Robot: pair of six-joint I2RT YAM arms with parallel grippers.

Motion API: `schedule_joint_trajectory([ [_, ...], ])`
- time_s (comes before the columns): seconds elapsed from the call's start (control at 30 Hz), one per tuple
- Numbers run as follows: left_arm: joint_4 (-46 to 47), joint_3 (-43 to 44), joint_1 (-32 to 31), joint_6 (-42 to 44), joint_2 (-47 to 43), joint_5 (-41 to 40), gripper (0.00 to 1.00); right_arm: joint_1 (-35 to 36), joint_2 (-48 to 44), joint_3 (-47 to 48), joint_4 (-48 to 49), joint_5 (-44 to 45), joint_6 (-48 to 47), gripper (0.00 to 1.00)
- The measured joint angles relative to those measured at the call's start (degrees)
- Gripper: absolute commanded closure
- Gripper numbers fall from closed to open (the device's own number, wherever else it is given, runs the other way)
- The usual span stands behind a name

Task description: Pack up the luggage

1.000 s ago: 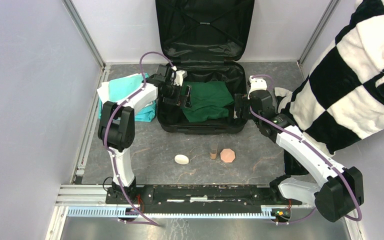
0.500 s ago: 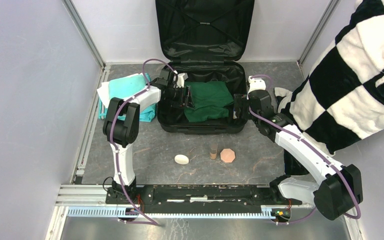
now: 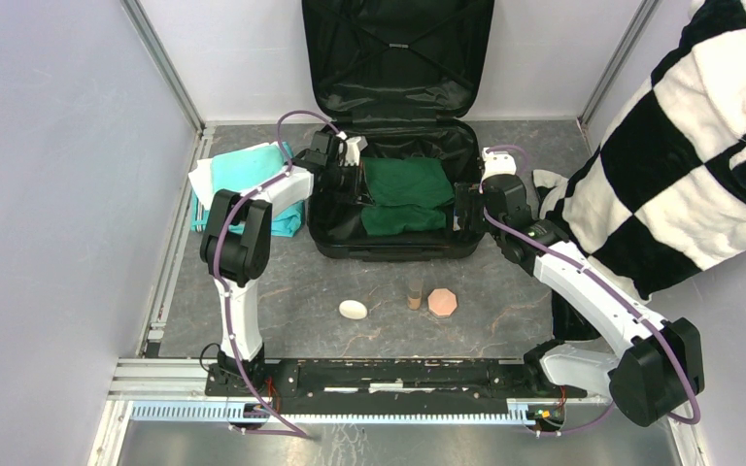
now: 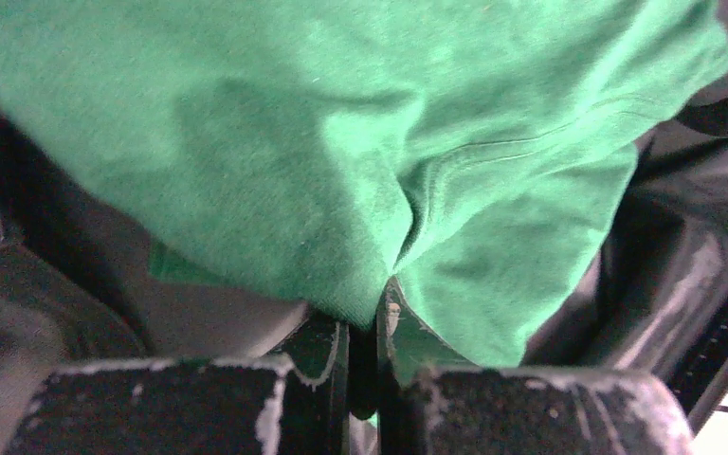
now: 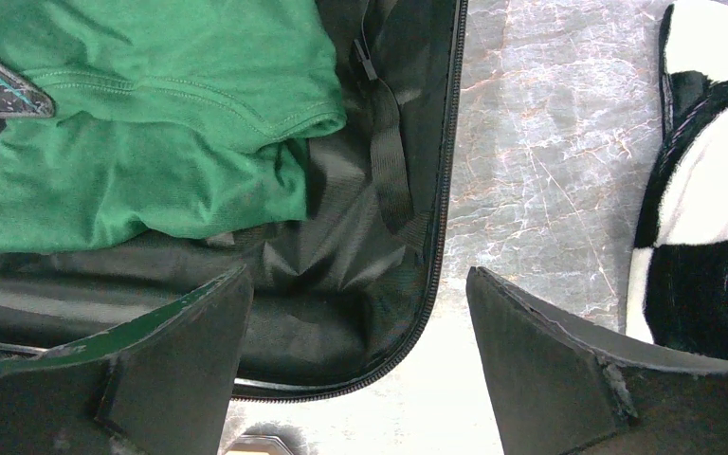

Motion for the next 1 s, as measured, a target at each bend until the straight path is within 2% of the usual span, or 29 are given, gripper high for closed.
schedule_joint_trajectory([
  [0.37, 0.37, 8.48, -1.51, -0.9, 0.0, 2.38, 0.98, -0.02, 0.39, 0.0, 0.02, 0.11, -0.04, 0.1],
  [0.63, -1.4, 9.73, -1.64, -0.68, 0.02, 2.19, 0.98, -0.26, 1.33, -0.02, 0.42, 0.02, -0.02, 0.1],
  [1.0, -5.64, 11.43, -2.05, 8.04, 0.04, -12.72, 0.98, -0.37, 2.36, -0.02, 0.59, -0.15, 0.11, 0.1],
])
